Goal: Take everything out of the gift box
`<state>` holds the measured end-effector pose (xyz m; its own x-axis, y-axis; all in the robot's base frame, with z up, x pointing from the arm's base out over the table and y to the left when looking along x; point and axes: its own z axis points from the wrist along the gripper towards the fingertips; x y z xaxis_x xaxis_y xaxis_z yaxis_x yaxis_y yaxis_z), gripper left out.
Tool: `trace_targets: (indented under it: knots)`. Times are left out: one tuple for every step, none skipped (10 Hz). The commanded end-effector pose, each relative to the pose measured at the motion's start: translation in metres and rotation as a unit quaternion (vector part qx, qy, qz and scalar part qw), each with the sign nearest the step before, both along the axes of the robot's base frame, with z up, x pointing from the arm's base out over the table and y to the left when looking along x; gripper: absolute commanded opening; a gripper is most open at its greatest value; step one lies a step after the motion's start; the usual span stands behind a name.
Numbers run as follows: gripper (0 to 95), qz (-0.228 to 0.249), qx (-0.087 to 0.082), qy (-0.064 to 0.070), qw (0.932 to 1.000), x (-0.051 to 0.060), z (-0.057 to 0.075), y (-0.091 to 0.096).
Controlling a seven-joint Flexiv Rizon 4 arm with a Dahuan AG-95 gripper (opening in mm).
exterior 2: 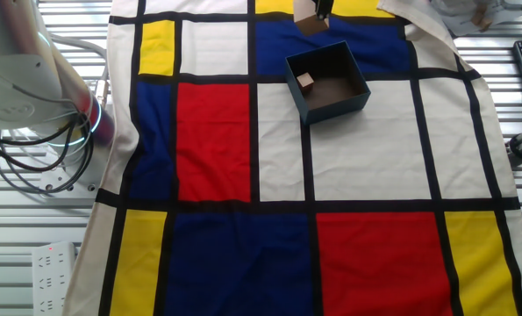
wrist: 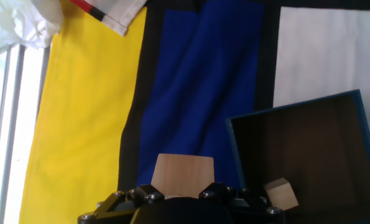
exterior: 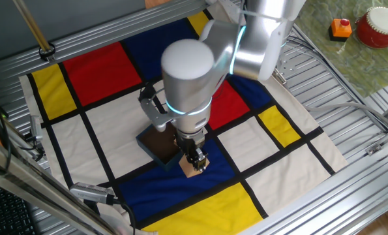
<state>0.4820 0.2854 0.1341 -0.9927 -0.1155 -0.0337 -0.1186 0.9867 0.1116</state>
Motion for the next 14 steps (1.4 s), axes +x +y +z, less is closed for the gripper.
trace_targets:
  knots:
    - [19.0,0.0,0.0,-0.002,1.0,-0.002,0.001,-0.002]
    - [19.0,0.0,0.0,-0.002,1.0,-0.002,0.001,-0.002]
    - [19.0,0.0,0.0,-0.002,1.0,-0.002,0.001,-0.002]
    - [19.0,0.0,0.0,-0.002,1.0,-0.002,0.001,-0.002]
    - [19.0,0.0,0.0,-0.002,1.0,-0.002,0.001,-0.002]
    - [19.0,0.0,0.0,-0.002,1.0,-0.002,0.001,-0.002]
    - [19.0,0.0,0.0,-0.002,1.0,-0.002,0.001,-0.002]
    - [19.0,0.0,0.0,-0.002,1.0,-0.002,0.001,-0.002]
    - [19.0,0.0,0.0,-0.002,1.0,-0.002,0.001,-0.002]
    - [19.0,0.0,0.0,-0.002,1.0,-0.002,0.001,-0.002]
    - [19.0,0.0,0.0,-0.002,1.0,-0.002,0.001,-0.002]
    - [19.0,0.0,0.0,-0.002,1.0,-0.002,0.001,-0.002]
    - [95.0,0.012,-0.062,-0.038,0.9973,0.004,-0.007,0.01]
    - [95.0,0.012,-0.061,-0.038,0.9973,0.004,-0.007,0.01]
